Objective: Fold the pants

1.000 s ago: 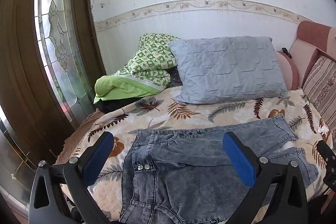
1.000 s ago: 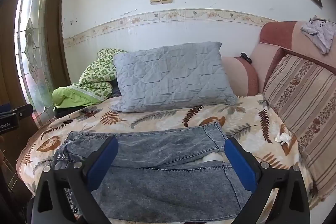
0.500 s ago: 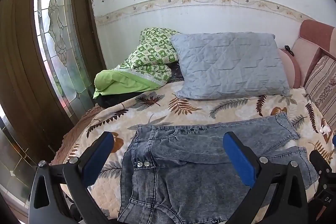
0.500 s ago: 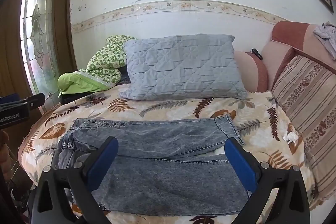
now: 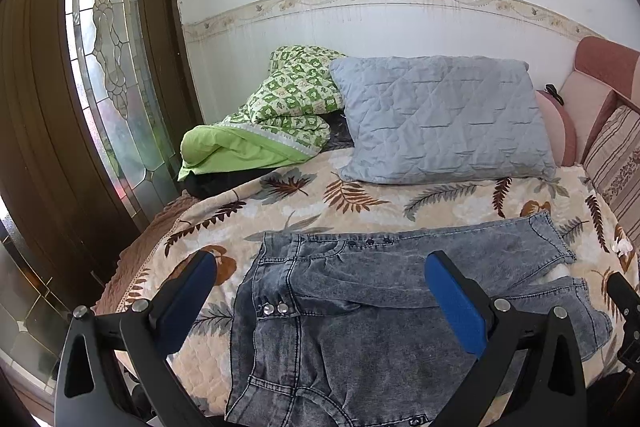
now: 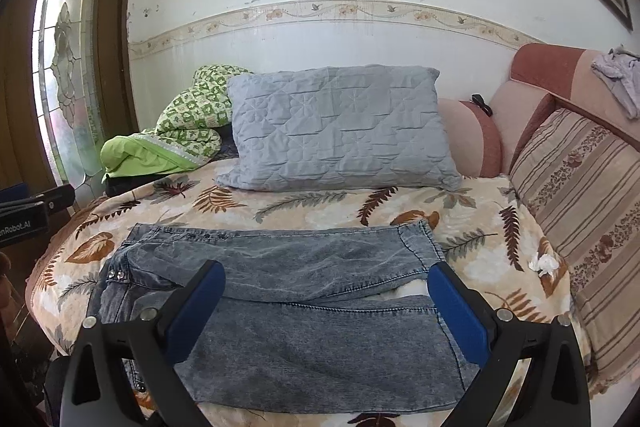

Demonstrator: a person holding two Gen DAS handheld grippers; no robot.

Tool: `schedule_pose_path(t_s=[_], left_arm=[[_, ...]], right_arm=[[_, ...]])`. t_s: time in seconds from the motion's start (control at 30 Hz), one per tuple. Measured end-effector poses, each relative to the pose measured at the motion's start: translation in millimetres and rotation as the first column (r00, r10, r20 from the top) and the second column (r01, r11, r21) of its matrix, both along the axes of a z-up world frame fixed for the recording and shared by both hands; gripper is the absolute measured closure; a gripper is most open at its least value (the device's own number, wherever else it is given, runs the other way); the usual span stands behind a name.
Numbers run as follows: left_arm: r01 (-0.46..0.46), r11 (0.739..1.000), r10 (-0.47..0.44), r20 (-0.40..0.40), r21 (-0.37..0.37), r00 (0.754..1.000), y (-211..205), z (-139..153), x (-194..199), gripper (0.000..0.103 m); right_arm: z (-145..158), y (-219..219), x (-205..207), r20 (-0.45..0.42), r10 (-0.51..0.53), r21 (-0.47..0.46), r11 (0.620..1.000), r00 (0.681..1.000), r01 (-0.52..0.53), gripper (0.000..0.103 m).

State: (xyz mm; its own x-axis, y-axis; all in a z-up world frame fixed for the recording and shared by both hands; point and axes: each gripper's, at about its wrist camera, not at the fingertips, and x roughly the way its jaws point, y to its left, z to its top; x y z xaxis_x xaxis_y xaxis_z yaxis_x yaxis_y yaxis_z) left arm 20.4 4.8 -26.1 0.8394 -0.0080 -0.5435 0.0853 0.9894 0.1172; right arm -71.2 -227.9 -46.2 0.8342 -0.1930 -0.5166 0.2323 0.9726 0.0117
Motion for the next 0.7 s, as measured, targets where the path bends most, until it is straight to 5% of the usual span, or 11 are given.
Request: schedule_pose_path(t_s=[0.7], left_arm=[[0.022,1.000,-0.022,-0.028,0.005,0.999,-4.8,-11.2,8.0,0.000]], right_arm=[[-11.7,-18.2,5.4,-0.030,-0.055,0.006,0.998,0.998,0.055,0.001]])
